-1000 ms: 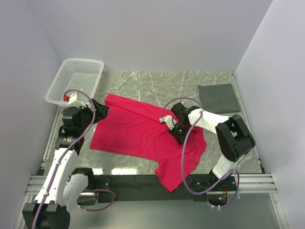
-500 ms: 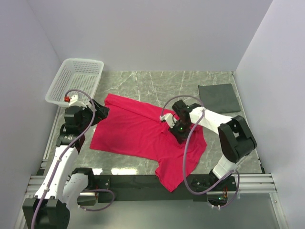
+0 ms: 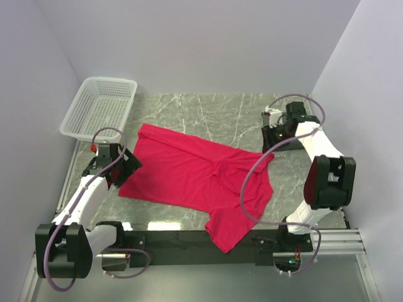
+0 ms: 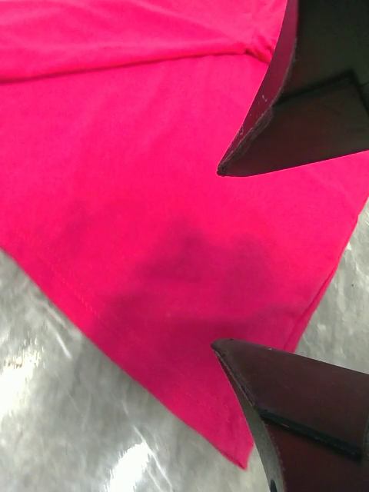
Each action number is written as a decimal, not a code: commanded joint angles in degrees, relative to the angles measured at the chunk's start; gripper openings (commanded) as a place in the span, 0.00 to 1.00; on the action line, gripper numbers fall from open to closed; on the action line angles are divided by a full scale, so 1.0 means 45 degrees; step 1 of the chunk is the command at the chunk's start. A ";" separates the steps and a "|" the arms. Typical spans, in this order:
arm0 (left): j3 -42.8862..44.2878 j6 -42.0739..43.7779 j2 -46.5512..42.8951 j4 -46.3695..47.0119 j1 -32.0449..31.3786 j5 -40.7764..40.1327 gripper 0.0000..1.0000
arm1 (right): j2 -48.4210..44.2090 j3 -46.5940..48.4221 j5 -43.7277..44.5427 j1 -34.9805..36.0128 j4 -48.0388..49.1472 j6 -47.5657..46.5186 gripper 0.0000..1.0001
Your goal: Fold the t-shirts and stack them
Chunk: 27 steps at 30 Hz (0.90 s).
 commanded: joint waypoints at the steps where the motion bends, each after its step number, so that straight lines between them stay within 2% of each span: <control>1: 0.0634 -0.0346 -0.0291 -0.0599 0.0128 -0.0787 0.92 | 0.0948 0.0371 -0.0717 -0.1297 0.0349 0.1366 0.53; 2: 0.0615 -0.0327 -0.0350 -0.0638 0.0148 -0.0885 0.92 | 0.1068 0.0332 -0.0835 -0.1477 0.0427 0.1505 0.59; 10: 0.0536 -0.0190 -0.0429 -0.0346 0.0187 -0.0612 0.91 | 0.2824 0.0488 -0.1070 -0.2045 0.1188 0.2598 0.60; 13: 0.0634 -0.0073 -0.0370 -0.0424 0.0187 -0.0670 0.91 | 0.3333 0.0663 -0.1285 -0.2045 0.1053 0.2755 0.57; 16: 0.0596 -0.0092 -0.0448 -0.0327 0.0187 -0.0690 0.91 | 0.3510 0.0644 -0.1266 -0.2045 0.1111 0.2756 0.48; 17: 0.0576 -0.0092 -0.0468 -0.0307 0.0187 -0.0671 0.91 | 0.3511 0.0683 -0.1305 -0.2045 0.1072 0.2737 0.39; 19: 0.0556 -0.0092 -0.0507 -0.0210 0.0187 -0.0651 0.91 | 0.3413 0.0839 -0.1266 -0.2026 0.1033 0.2600 0.28; 20: 0.0556 -0.0112 -0.0526 -0.0171 0.0187 -0.0632 0.91 | 0.3355 0.0955 -0.1227 -0.2026 0.1033 0.2522 0.17; 23: 0.0673 -0.0034 -0.0390 -0.0131 0.0187 -0.0632 0.91 | 0.3295 0.1619 -0.0993 -0.1967 0.0741 0.2171 0.04; 27: 0.0791 0.0044 -0.0176 -0.0034 0.0187 -0.0593 0.91 | 0.3451 0.2944 -0.0564 -0.1831 0.0215 0.1644 0.00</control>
